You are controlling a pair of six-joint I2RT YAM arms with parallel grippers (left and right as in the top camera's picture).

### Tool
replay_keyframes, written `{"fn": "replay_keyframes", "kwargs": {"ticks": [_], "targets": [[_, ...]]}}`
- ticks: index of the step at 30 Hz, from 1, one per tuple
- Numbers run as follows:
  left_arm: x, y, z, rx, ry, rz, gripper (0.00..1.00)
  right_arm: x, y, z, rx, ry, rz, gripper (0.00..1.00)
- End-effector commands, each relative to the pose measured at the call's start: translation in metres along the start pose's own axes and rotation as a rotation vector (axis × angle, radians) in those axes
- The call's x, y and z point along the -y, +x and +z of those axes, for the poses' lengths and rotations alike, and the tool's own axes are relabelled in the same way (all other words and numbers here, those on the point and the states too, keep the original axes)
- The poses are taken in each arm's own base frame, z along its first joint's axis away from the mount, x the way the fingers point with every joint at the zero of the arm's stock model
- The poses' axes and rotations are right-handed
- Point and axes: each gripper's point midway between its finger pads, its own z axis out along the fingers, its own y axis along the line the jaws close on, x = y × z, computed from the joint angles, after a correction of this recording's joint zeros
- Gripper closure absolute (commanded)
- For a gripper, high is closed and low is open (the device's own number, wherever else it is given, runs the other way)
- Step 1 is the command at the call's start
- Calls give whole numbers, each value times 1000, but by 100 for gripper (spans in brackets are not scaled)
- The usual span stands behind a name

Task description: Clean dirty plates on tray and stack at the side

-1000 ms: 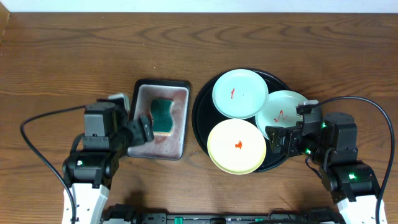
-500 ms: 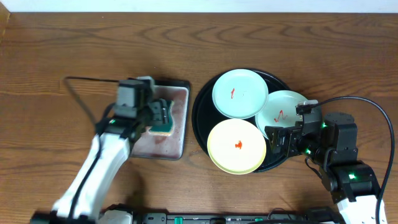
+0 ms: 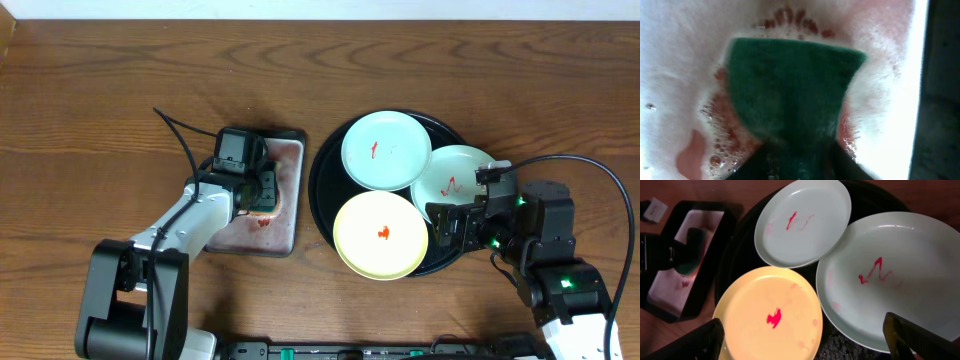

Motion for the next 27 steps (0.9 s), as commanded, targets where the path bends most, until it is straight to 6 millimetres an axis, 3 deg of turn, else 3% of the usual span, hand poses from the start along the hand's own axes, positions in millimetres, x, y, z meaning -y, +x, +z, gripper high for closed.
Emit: {"fn": "replay_keyframes", "kwargs": {"ticks": [1,6,11,13,14,15,27], "targets": [[0,5,7,-28,-3,6,92,-4,-8,-4,18,-12,9,1],[1,2,0,-14,-1,4,93,-4,-8,-4,19,-12,9,1],[1,-7,-22,39,-11,-22,92,-4,-8,-4,19,-12,7,1],[2,-9,-31,54,-7,-21,56,-3,-8,-4,19,-11,5,1],[2,-9,-33,56,-6,-21,43,-4,-8,-4,19,-12,5,1],[2,-8,-33,54,-7,-21,39,-3,-8,-4,19,-11,5,1],[-3,9,-7,-31,-25,-24,40,-4,-8,-4,19,-12,5,1]]}}
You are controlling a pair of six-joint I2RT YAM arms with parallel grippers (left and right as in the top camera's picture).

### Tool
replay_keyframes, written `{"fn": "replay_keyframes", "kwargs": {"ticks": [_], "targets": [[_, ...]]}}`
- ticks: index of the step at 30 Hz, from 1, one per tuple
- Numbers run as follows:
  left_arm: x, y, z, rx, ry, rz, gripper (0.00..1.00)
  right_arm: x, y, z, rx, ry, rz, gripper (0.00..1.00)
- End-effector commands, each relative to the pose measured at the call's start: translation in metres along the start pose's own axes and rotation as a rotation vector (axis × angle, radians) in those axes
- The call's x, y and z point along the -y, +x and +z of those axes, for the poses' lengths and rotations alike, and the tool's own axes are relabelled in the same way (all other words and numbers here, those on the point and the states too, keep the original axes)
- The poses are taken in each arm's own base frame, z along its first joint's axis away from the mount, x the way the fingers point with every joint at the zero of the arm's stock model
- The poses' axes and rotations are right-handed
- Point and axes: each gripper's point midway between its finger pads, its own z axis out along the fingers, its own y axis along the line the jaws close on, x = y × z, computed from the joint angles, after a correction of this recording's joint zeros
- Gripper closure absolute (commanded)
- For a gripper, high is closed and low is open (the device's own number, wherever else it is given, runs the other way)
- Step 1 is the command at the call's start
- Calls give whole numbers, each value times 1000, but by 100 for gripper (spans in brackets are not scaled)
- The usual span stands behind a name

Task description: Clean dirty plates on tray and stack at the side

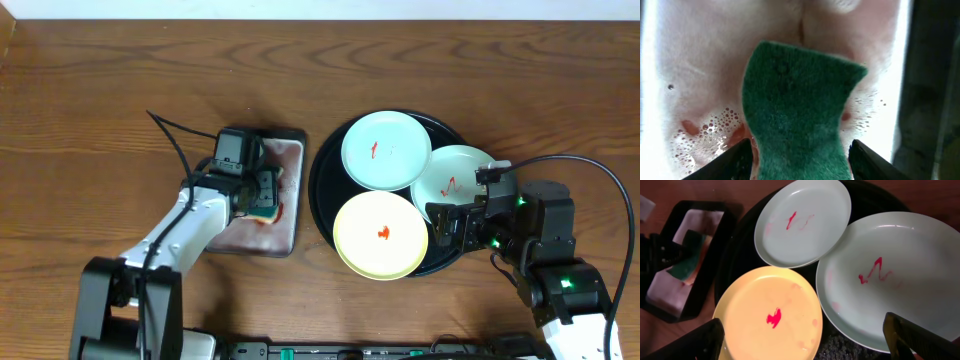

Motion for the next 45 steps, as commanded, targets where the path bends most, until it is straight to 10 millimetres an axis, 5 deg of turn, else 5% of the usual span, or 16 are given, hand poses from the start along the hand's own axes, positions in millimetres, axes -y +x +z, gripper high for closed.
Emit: {"fn": "replay_keyframes", "kwargs": {"ticks": [1,3,8,18,27,36,45], "targets": [[-4,10,13,-42,-22,-1,42,-4,-8,-4,19,-12,6,1],[-6,13,18,-59,-26,-2,51,-4,-8,-4,19,-12,5,1],[-6,15,22,-68,-28,-3,92,-4,-8,-4,18,-12,5,1],[-5,-4,-19,33,4,-70,93,3,8,8,-67,0,25,1],[4,-27,-61,101,335,-189,93,-9,23,22,-150,-38,-63,6],[16,-37,-102,183,704,-87,93,-6,39,38,-246,-38,-48,5],[22,-39,-119,238,814,-7,93,-3,61,57,-366,-59,-3,8]]}}
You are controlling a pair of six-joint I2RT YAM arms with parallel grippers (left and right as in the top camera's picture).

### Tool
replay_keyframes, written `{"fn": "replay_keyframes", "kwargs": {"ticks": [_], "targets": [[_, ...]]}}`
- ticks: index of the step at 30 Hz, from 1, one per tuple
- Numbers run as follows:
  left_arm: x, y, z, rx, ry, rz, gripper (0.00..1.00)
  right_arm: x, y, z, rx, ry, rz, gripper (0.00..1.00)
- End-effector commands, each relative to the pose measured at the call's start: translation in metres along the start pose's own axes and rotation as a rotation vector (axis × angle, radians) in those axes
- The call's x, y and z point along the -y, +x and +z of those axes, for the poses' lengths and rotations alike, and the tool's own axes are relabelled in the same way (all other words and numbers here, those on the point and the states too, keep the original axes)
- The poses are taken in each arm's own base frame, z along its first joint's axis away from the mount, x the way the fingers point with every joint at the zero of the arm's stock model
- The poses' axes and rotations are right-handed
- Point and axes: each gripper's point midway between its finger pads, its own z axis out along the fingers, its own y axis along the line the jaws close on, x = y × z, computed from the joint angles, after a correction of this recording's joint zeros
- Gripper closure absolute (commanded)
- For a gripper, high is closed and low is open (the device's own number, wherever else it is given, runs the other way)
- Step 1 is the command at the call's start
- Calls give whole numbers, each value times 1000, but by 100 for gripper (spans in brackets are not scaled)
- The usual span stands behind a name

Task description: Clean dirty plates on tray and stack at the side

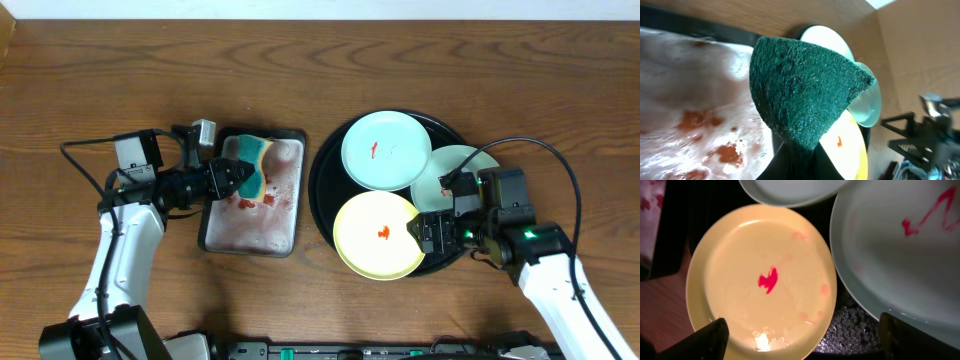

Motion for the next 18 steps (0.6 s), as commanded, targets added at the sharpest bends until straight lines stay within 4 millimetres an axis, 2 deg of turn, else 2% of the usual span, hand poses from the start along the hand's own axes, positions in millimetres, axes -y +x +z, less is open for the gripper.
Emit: {"fn": "replay_keyframes", "kwargs": {"ticks": [1,5,12,18], "targets": [[17,0,-3,7,91,74,93,-3,0,7,-35,-20,-6,9],[17,-4,-3,21,90,114,93,1,3,13,-60,-15,4,9],[20,-26,-4,92,94,174,93,1,1,15,-54,-15,2,10],[21,-28,-5,101,94,190,93,1,1,16,-56,-16,3,14]]}}
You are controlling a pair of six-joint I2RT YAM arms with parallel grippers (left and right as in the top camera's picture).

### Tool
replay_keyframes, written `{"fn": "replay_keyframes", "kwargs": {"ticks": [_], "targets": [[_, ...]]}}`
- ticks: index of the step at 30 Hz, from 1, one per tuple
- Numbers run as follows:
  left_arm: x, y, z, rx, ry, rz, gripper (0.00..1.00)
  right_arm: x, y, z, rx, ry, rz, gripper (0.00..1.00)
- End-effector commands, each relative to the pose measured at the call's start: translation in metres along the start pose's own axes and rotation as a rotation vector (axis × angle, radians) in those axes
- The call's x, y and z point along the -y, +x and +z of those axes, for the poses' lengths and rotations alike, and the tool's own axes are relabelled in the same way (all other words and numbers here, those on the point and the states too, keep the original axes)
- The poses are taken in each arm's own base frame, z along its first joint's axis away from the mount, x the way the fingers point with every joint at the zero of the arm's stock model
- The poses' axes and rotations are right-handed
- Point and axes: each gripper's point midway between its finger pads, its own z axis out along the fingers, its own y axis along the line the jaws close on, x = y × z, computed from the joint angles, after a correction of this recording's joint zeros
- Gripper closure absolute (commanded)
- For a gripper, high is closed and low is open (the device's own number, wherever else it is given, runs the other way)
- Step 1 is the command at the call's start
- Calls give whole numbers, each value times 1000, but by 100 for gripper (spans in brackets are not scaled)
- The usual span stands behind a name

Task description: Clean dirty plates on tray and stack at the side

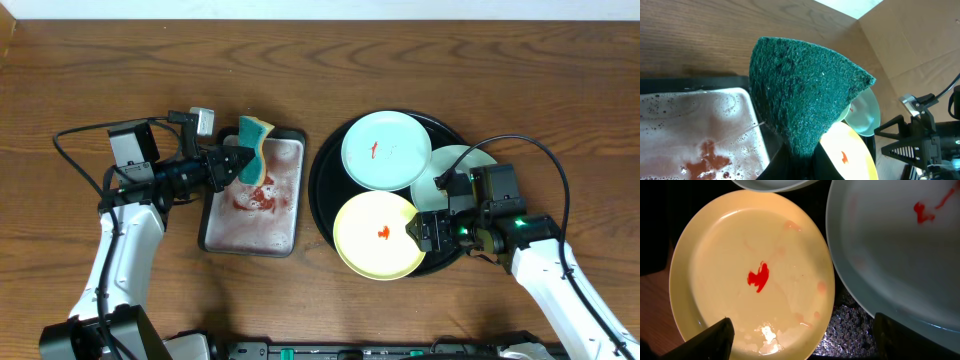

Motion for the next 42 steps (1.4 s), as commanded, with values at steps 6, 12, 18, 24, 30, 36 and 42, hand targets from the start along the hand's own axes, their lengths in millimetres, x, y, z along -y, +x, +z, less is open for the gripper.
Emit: {"fn": "replay_keyframes", "kwargs": {"ticks": [6,12,18,24,30,36,42], "targets": [[5,0,-2,5,20,-2,93,-3,-1,2,6,-17,-15,14],[5,1,-2,-1,18,-12,93,-3,4,4,-8,-17,24,20],[5,1,-2,-2,18,-12,93,-2,14,4,-49,-10,108,27],[4,2,-2,-5,11,-18,93,-1,18,4,-64,-2,164,27],[4,2,-2,-5,11,-18,93,2,20,5,-65,14,211,28],[4,2,-2,-4,11,-17,92,7,32,19,-62,7,240,24],[4,2,-2,-5,11,-18,93,6,30,26,-31,-7,213,24]]}}
